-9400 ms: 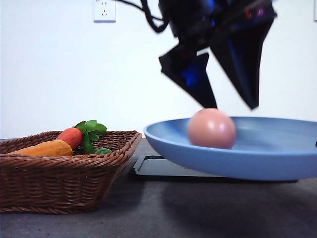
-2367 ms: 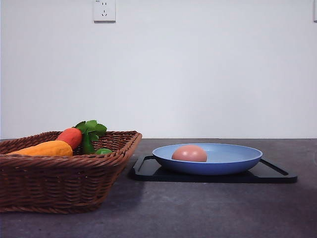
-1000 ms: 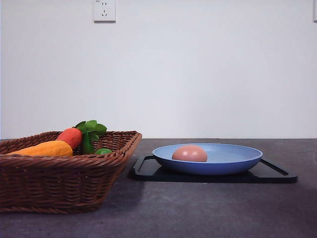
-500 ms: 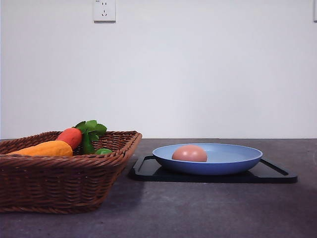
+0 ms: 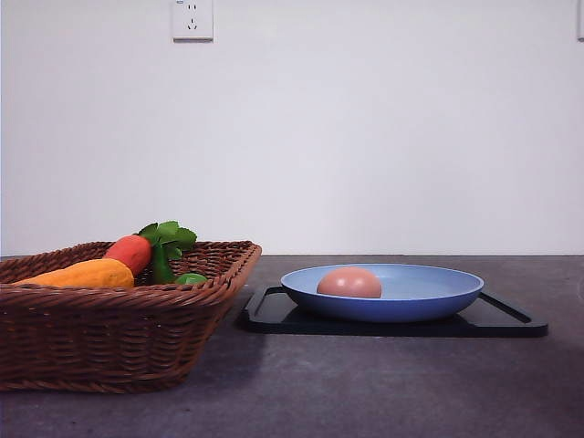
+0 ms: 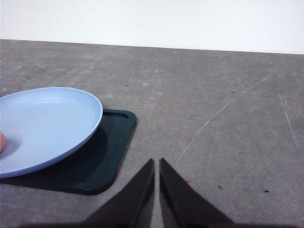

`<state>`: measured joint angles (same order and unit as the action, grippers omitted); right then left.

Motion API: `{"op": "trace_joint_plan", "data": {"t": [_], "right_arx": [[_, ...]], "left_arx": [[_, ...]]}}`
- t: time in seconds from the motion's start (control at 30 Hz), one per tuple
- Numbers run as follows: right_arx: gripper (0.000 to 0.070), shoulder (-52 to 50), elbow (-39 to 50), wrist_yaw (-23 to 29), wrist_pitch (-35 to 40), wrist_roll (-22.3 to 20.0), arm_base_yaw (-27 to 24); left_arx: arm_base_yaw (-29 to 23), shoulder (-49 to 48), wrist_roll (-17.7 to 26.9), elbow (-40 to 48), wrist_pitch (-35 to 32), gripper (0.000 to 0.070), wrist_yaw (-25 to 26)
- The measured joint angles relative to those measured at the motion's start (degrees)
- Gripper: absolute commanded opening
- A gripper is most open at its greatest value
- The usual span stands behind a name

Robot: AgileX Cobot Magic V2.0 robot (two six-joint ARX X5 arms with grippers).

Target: Transfer egg from basket to plate and serve

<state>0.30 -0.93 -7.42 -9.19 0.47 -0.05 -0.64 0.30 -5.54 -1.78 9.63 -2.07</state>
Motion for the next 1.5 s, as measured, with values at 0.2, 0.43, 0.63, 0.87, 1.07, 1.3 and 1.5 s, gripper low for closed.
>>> {"op": "trace_joint_plan", "data": {"t": [0.2, 0.43, 0.63, 0.87, 1.07, 1.3, 1.5], "right_arx": [[0.0000, 0.00, 0.00, 0.00, 0.00, 0.00, 0.00], [0.0000, 0.00, 0.00, 0.00, 0.00, 0.00, 0.00], [0.0000, 0.00, 0.00, 0.00, 0.00, 0.00, 0.00], [0.0000, 0.00, 0.00, 0.00, 0.00, 0.00, 0.00], [0.0000, 0.00, 0.00, 0.00, 0.00, 0.00, 0.00], [0.0000, 0.00, 0.00, 0.00, 0.00, 0.00, 0.00], [0.0000, 0.00, 0.00, 0.00, 0.00, 0.00, 0.00]], "left_arx": [[0.00, 0.00, 0.00, 0.00, 0.00, 0.0000, 0.00], [0.00, 0.00, 0.00, 0.00, 0.00, 0.0000, 0.00], [0.00, 0.00, 0.00, 0.00, 0.00, 0.0000, 0.00], [0.00, 0.00, 0.00, 0.00, 0.00, 0.0000, 0.00], [0.00, 0.00, 0.00, 0.00, 0.00, 0.0000, 0.00], [0.00, 0.00, 0.00, 0.00, 0.00, 0.0000, 0.00], [0.00, 0.00, 0.00, 0.00, 0.00, 0.0000, 0.00]]}}
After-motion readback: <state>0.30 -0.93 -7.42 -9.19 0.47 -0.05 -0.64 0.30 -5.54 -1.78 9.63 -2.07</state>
